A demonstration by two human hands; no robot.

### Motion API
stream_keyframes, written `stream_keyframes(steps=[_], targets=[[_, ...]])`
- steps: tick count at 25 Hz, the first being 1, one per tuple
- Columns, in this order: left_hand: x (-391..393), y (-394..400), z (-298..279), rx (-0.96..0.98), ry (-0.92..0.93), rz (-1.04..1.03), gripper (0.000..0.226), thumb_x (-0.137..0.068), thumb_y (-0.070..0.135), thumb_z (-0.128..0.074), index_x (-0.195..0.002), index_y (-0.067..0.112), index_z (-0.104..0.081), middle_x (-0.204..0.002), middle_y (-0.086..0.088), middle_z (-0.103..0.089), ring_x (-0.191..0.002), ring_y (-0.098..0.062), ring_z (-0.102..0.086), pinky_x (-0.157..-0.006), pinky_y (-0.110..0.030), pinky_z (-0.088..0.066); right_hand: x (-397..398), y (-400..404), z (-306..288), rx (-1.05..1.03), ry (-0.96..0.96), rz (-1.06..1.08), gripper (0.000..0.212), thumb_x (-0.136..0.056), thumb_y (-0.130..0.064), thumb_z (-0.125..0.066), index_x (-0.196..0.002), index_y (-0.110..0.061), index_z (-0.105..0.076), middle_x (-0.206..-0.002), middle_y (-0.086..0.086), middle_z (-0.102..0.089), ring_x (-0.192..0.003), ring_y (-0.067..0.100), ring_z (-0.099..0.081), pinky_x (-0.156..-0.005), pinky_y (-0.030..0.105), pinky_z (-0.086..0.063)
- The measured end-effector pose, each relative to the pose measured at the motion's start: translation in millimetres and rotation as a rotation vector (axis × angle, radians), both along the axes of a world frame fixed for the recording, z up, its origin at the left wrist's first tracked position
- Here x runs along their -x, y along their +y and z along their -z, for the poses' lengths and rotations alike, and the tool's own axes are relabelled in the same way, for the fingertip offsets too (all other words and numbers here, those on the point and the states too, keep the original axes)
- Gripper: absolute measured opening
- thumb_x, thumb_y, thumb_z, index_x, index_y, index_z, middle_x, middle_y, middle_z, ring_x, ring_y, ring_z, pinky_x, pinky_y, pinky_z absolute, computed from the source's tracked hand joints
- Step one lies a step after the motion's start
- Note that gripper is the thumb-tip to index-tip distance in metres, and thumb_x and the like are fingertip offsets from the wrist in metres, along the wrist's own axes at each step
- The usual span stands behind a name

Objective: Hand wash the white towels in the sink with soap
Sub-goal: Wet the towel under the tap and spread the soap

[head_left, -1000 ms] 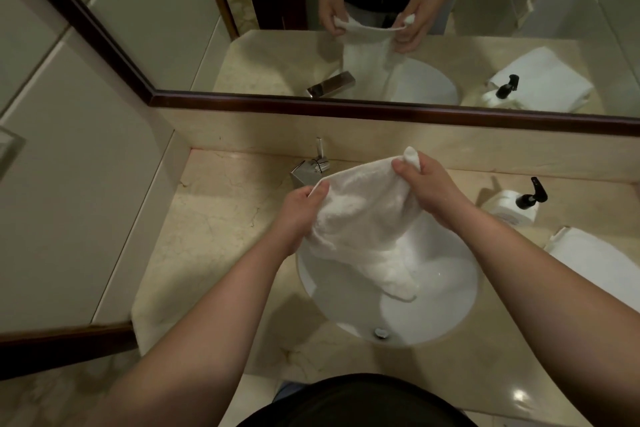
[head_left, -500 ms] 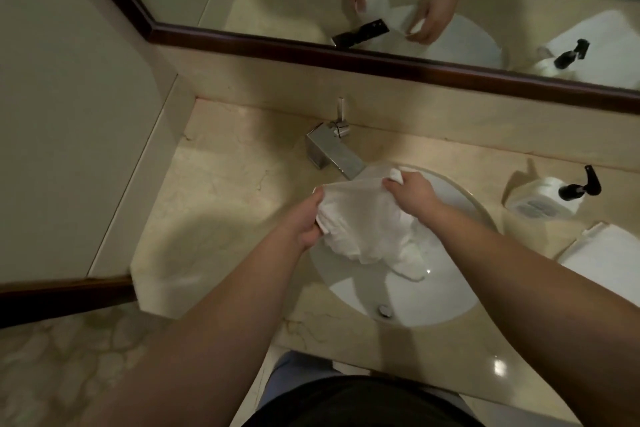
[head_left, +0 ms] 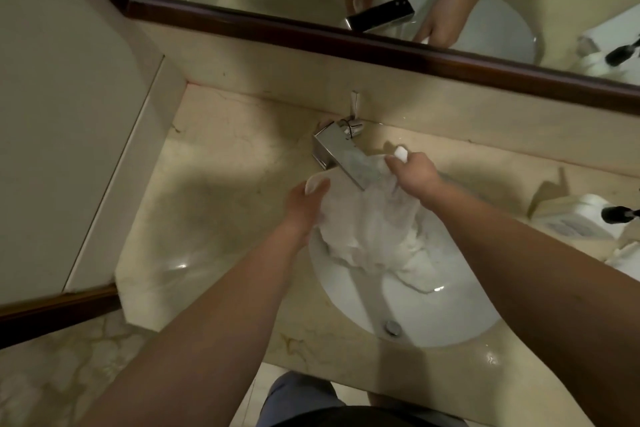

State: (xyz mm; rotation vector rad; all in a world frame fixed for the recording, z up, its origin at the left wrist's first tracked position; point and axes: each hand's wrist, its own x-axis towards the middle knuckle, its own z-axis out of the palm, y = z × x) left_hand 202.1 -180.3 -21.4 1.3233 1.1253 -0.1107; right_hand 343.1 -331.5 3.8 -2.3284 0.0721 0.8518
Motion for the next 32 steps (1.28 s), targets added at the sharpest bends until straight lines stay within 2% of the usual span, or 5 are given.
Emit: stream_keyframes(steps=[5,14,17,23,32], targets=[[4.6,0.2,3.4,-0.104,0.073,0.085,0.048,-0.096,0.030,-0.064,-0.053,0.014,-0.049,-0.041,0.008,-0.045,-0.039,-0.004,-0.042,-0.037,-0.017,-0.029,-17.7,14.3,-6.5,-0.106,-0.051,0.207,0.039,-0.096,-0.040,-0.056,-0.104,-0.003,-0.064,-0.101,0.015,-0.067,-0.093,0.032,-0.064,-0.078,0.034,-0.049],[7.2,-18.6,-0.9,0.237,-0.017,-0.027,0.045,-0.098,0.055,-0.050,-0.115,0.018,-0.069,-0.109,-0.003,-0.074,-0.103,-0.021,-0.070,-0.098,-0.043,-0.054,-41.4,35.0,-22.0,-0.072,-0.068,0.069,0.026,-0.097,-0.033,-0.051,-0.093,-0.008,-0.060,-0.077,0.008,-0.057,-0.066,0.023,-0.054,-0.058,0.029,-0.041],[9.9,-15.3,-1.0,0.231,-0.078,-0.115,0.054,-0.083,0.058,-0.060,-0.114,0.015,-0.072,-0.107,-0.003,-0.076,-0.105,-0.022,-0.071,-0.100,-0.047,-0.052,-46.1,57.0,-23.3,-0.142,-0.075,0.049,0.029,-0.099,-0.033,-0.052,-0.080,-0.011,-0.053,-0.067,0.003,-0.049,-0.060,0.019,-0.047,-0.052,0.029,-0.032],[6.6,-8.5,-10.0,0.242,-0.062,-0.113,0.056,-0.072,0.058,-0.065,-0.111,0.019,-0.072,-0.103,-0.001,-0.076,-0.102,-0.023,-0.071,-0.100,-0.050,-0.052,-50.2,89.7,-19.4,-0.140,-0.132,0.046,0.043,-0.099,-0.040,-0.053,-0.121,-0.004,-0.059,-0.106,0.011,-0.060,-0.098,0.027,-0.057,-0.078,0.031,-0.044],[8.2,-13.9,-15.8,0.165,-0.064,-0.096,0.047,-0.100,0.051,-0.048,-0.124,0.014,-0.064,-0.111,0.004,-0.069,-0.106,-0.015,-0.064,-0.098,-0.036,-0.051,-39.5,93.4,-21.5,-0.214,-0.192,-0.061,0.032,-0.099,-0.024,-0.053,-0.070,-0.011,-0.055,-0.071,0.007,-0.057,-0.069,0.018,-0.053,-0.056,0.025,-0.038]])
